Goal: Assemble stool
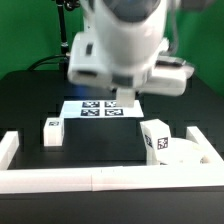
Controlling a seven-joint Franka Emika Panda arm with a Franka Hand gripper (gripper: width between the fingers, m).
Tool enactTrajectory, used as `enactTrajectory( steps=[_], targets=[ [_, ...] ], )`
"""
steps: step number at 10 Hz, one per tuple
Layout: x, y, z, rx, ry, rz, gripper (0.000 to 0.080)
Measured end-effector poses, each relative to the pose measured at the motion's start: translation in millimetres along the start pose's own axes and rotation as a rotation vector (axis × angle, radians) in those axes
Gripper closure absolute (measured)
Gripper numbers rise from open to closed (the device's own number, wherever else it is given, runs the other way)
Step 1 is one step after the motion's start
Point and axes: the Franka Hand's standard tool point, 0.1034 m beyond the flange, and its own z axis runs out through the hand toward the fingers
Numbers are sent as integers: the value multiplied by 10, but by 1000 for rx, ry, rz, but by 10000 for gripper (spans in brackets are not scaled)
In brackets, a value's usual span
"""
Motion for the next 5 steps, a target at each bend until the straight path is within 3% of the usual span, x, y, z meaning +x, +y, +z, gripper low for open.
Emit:
enactTrajectory(
  steps=[1, 2, 5],
  targets=[
    [141, 85, -41, 10, 48, -45, 466],
    [463, 287, 31, 24, 149, -92, 466],
    [509, 234, -41, 47, 328, -62, 466]
  ],
)
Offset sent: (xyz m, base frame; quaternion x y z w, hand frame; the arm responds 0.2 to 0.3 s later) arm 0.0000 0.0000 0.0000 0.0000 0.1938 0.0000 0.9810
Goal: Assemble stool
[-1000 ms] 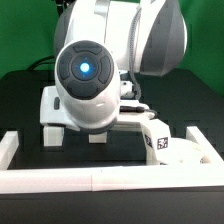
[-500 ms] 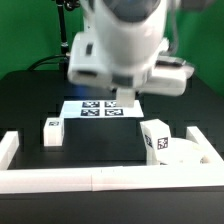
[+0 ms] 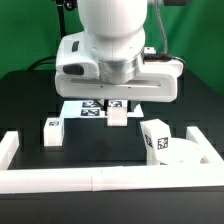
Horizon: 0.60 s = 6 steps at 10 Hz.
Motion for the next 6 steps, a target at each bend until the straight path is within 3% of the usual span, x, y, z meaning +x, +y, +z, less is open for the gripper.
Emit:
enactTrajectory(
  steps=[1, 2, 4, 6],
  targets=[
    [49, -34, -34, 4, 86, -1, 466],
    [-38, -248, -197, 21, 138, 46, 466],
    [-213, -711, -700, 58, 250, 62, 466],
    [-154, -770, -769, 76, 368, 55, 466]
  ],
)
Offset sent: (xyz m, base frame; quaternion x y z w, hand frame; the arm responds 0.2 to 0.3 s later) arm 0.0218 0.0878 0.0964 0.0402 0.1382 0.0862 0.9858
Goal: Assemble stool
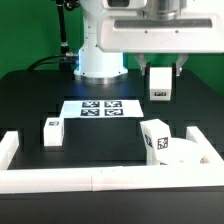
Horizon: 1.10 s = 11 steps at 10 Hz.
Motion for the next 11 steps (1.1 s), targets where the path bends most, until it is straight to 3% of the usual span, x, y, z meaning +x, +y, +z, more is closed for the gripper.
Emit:
enactTrajectory(
  steps=[3, 4, 5, 7, 11],
  targets=[
    [50, -127, 3, 30, 204, -7, 465],
    [-9, -284, 19, 2, 292, -25, 465],
    [-21, -366, 44, 8, 385, -65, 465],
    [48, -261, 43, 40, 501, -52, 465],
    [12, -495, 86, 133, 734, -68, 465]
  ],
)
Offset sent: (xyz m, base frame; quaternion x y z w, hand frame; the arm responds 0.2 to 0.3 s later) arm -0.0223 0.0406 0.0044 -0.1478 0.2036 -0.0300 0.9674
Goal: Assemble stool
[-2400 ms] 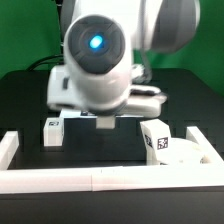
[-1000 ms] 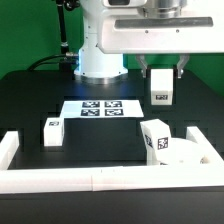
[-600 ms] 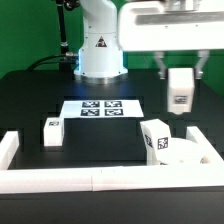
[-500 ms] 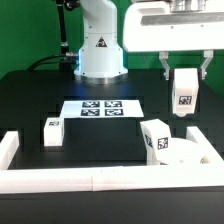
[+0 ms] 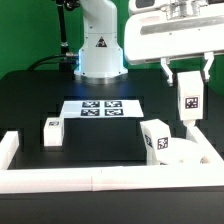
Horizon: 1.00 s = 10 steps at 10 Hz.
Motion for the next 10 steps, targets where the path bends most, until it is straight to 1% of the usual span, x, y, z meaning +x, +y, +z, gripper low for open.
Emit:
enactTrajectory(
  steps=[1, 2, 3, 4, 5, 6, 9, 10],
  targets=[
    [-113, -42, 35, 7, 36, 18, 465],
    [-354, -141, 74, -16, -32, 36, 465],
    [-377, -188, 44, -36, -37, -11, 465],
    [-323, -98, 40, -58, -34, -79, 465],
    [-259, -66, 50, -68, -56, -114, 465],
    [-220, -188, 35, -54, -48, -123, 465],
    [-228, -189, 37, -54, -48, -125, 465],
    [-195, -153, 40, -56, -39, -153, 465]
  ],
)
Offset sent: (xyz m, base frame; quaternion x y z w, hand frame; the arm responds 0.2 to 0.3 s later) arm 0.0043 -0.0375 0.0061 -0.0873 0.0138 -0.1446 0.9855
